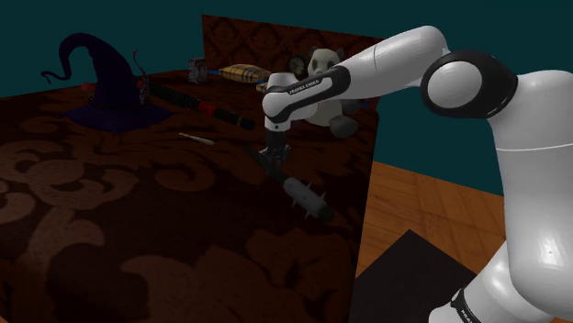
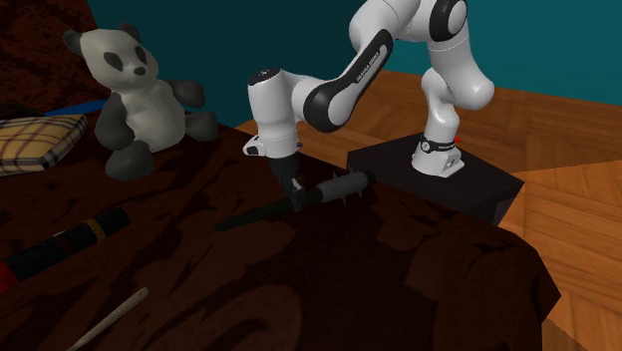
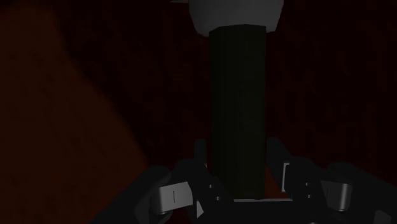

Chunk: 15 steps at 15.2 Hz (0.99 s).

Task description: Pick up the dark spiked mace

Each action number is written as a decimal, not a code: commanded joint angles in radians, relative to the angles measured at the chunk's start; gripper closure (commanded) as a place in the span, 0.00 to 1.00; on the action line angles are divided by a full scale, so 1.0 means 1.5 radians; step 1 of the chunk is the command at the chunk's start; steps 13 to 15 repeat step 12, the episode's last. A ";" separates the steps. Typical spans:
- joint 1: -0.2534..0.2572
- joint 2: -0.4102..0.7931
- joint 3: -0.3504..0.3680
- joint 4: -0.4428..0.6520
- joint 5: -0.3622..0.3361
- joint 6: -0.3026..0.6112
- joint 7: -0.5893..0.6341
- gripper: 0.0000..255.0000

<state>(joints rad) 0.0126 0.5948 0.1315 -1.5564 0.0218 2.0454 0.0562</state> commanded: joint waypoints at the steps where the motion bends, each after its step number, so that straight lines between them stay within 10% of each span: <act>1: 0.000 -0.007 0.001 0.008 0.000 -0.014 0.001 1.00; 15: -0.001 -0.040 0.003 0.040 0.003 -0.079 0.004 1.00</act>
